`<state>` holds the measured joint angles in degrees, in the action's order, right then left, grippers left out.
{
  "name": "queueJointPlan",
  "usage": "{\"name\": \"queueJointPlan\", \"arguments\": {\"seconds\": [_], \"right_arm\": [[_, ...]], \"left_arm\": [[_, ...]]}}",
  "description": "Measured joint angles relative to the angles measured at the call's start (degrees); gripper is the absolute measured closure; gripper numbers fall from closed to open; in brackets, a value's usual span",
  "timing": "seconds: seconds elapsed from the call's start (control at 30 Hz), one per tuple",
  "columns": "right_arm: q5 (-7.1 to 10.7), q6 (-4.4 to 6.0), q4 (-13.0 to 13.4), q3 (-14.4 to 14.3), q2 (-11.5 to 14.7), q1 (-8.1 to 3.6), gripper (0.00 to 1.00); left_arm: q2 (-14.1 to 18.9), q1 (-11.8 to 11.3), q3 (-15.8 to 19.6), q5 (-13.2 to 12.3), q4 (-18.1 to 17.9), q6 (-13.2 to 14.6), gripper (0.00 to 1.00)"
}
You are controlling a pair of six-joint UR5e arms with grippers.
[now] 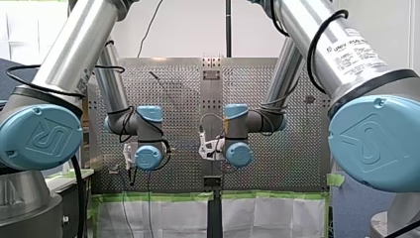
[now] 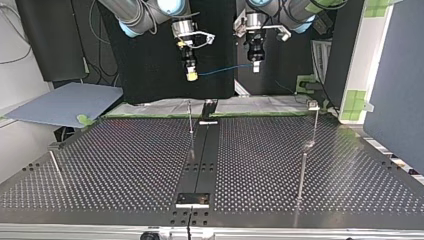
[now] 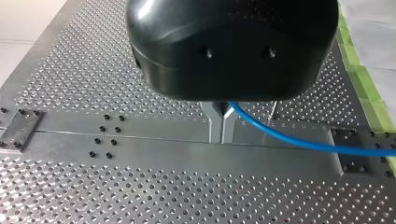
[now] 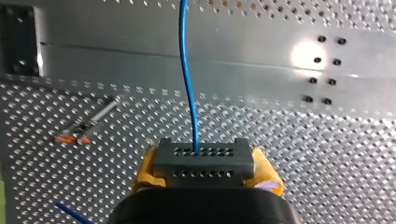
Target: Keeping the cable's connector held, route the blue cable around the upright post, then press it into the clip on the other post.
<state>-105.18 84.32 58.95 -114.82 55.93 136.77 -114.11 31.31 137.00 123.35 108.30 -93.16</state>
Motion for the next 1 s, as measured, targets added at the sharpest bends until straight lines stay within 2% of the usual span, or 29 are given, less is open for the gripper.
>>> {"name": "queueJointPlan", "arguments": {"seconds": [0.23, 0.6, 0.8, 1.0], "right_arm": [[-0.03, -0.02, -0.1, 0.1, -2.4, 0.28, 1.0], [-0.04, -0.02, -0.1, 0.1, -2.8, 0.3, 1.0], [-0.04, -0.02, -0.1, 0.2, -2.8, 0.3, 1.0], [-0.03, -0.02, -0.1, 0.2, -2.8, 0.3, 1.0]], "left_arm": [[0.0, 0.0, 0.0, 0.0, 0.0, 0.0, 1.0], [0.3, 0.3, 0.1, 0.3, 0.2, 0.1, 1.0], [1.4, 2.3, 0.1, 2.3, 2.6, 0.2, 1.0], [1.5, 2.8, 0.1, 2.9, 5.8, 0.2, 1.0]]}}
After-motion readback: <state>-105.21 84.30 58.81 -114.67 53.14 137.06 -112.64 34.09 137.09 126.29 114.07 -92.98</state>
